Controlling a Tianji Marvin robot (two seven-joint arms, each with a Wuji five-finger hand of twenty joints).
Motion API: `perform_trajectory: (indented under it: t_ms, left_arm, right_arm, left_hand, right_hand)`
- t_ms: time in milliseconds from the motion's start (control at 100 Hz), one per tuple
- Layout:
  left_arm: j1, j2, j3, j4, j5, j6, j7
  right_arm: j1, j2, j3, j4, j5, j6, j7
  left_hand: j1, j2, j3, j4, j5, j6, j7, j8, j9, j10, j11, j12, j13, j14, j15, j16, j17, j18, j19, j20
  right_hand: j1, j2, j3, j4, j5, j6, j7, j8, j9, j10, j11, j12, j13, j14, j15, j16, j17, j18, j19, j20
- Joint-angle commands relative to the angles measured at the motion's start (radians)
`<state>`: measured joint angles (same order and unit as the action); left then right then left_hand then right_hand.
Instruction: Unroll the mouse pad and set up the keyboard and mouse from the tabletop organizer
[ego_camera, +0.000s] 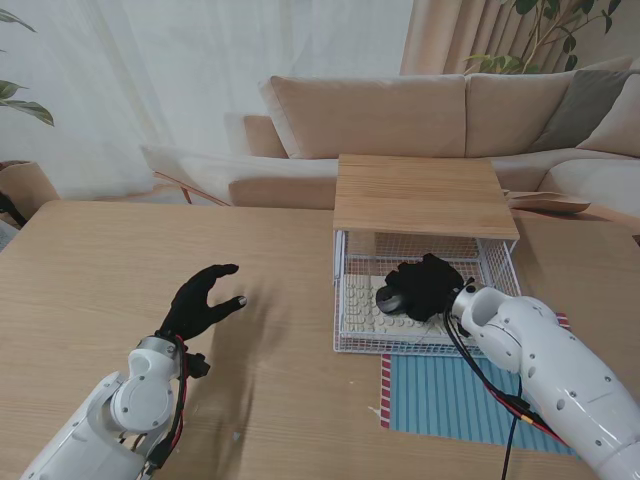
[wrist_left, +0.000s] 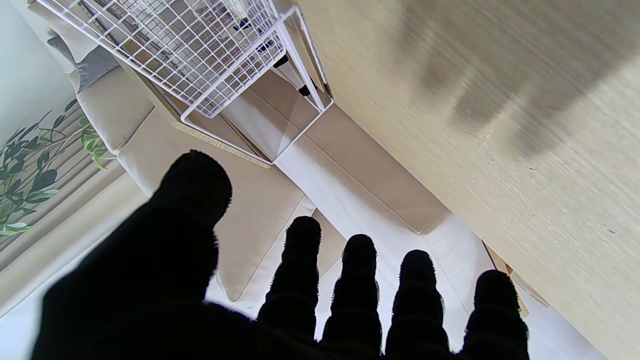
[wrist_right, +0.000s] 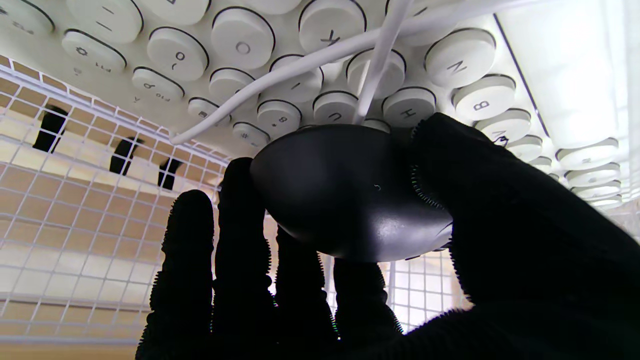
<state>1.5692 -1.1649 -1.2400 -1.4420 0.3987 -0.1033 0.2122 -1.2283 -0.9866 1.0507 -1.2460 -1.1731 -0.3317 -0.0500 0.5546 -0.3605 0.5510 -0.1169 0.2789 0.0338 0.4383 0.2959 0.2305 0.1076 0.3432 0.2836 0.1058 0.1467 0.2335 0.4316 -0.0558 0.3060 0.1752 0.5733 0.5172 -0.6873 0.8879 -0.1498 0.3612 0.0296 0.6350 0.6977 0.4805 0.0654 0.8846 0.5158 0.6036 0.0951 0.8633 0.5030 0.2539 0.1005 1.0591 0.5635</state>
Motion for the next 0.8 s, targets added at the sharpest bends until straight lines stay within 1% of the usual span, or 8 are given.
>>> perform_trajectory:
  t_ms: [0, 80, 170, 330, 420, 590, 790]
  left_arm:
    - [0.001, -0.005, 0.003, -0.001, -0.004, 0.003, -0.013]
    - [0.001, -0.005, 0.003, 0.0, -0.005, 0.002, -0.013]
    - [0.001, -0.005, 0.003, 0.0, -0.007, 0.004, -0.014]
    - [0.0, -0.005, 0.005, 0.0, -0.009, 0.006, -0.015]
    - [0.001, -0.005, 0.007, 0.0, -0.008, 0.005, -0.016]
    - [0.0, -0.004, 0.01, 0.001, -0.008, 0.005, -0.018]
    - [0.0, -0.005, 0.012, 0.0, -0.01, 0.006, -0.018]
  right_arm:
    - [-0.024, -0.012, -0.001, 0.009, 0.006, 0.012, 0.006]
    - [-0.033, -0.019, 0.006, 0.012, 0.027, 0.028, -0.013]
    - [-0.045, -0.026, 0.019, 0.008, 0.055, 0.043, -0.018]
    - [-0.063, -0.031, 0.042, -0.004, 0.064, 0.047, -0.04]
    - [-0.073, -0.032, 0.059, -0.017, 0.061, 0.04, -0.045]
    - [-0.1, -0.033, 0.103, -0.058, 0.055, 0.019, -0.044]
    - [-0.136, -0.032, 0.169, -0.128, 0.033, -0.021, -0.029]
  left_hand:
    - [-0.008, 0.004, 0.002, 0.043, -0.004, 0.0, 0.005, -0.007, -0.023, 0.013, -0.009, -0.011, -0.032, -0.005, -0.018, 0.011, -0.006, 0.006, -0.029, 0.032]
    - [-0.009, 0.007, 0.002, 0.043, -0.004, 0.001, 0.005, -0.007, -0.023, 0.012, -0.009, -0.011, -0.032, -0.006, -0.018, 0.011, -0.006, 0.005, -0.029, 0.032]
    - [-0.009, 0.008, 0.0, 0.043, -0.003, 0.002, 0.005, -0.007, -0.023, 0.013, -0.008, -0.011, -0.032, -0.006, -0.018, 0.011, -0.006, 0.005, -0.03, 0.032]
    - [-0.008, 0.009, -0.002, 0.043, -0.003, 0.007, 0.004, -0.008, -0.024, 0.013, -0.008, -0.01, -0.034, -0.007, -0.019, 0.01, -0.007, 0.003, -0.03, 0.033]
    - [-0.009, 0.009, -0.003, 0.044, -0.004, 0.006, 0.003, -0.008, -0.023, 0.011, -0.008, -0.011, -0.032, -0.006, -0.018, 0.01, -0.007, 0.005, -0.03, 0.033]
    - [-0.008, 0.008, -0.003, 0.044, -0.005, 0.012, 0.002, -0.008, -0.023, 0.011, -0.009, -0.011, -0.032, -0.007, -0.018, 0.01, -0.007, 0.005, -0.03, 0.033]
    - [-0.007, 0.008, -0.003, 0.044, -0.004, 0.013, 0.001, -0.009, -0.023, 0.011, -0.009, -0.011, -0.032, -0.006, -0.019, 0.01, -0.007, 0.004, -0.03, 0.033]
  right_hand:
    - [0.139, 0.071, 0.152, 0.015, 0.058, -0.017, 0.106, 0.006, 0.089, -0.03, 0.146, 0.056, 0.061, -0.036, 0.073, 0.03, 0.01, 0.029, 0.035, 0.008]
    - [0.149, 0.069, 0.152, 0.005, 0.069, -0.016, 0.116, 0.006, 0.101, -0.024, 0.151, 0.058, 0.069, -0.032, 0.083, 0.033, 0.014, 0.033, 0.038, 0.007]
    - [0.158, 0.074, 0.15, -0.001, 0.074, -0.01, 0.119, 0.004, 0.107, -0.013, 0.151, 0.058, 0.07, -0.026, 0.087, 0.034, 0.012, 0.036, 0.039, 0.006]
    - [0.176, 0.066, 0.15, -0.008, 0.09, -0.001, 0.123, -0.001, 0.126, -0.002, 0.152, 0.058, 0.086, -0.021, 0.096, 0.036, 0.02, 0.038, 0.045, 0.006]
    - [0.193, 0.055, 0.158, -0.01, 0.097, 0.003, 0.126, -0.003, 0.135, 0.003, 0.154, 0.06, 0.095, -0.019, 0.102, 0.037, 0.027, 0.039, 0.048, 0.005]
    - [0.213, 0.04, 0.174, -0.014, 0.108, 0.022, 0.13, -0.008, 0.148, 0.024, 0.159, 0.066, 0.11, -0.012, 0.118, 0.042, 0.04, 0.041, 0.054, 0.003]
    - [0.228, 0.032, 0.184, -0.017, 0.109, 0.025, 0.13, -0.013, 0.152, 0.026, 0.162, 0.072, 0.114, -0.01, 0.127, 0.044, 0.046, 0.038, 0.056, 0.0]
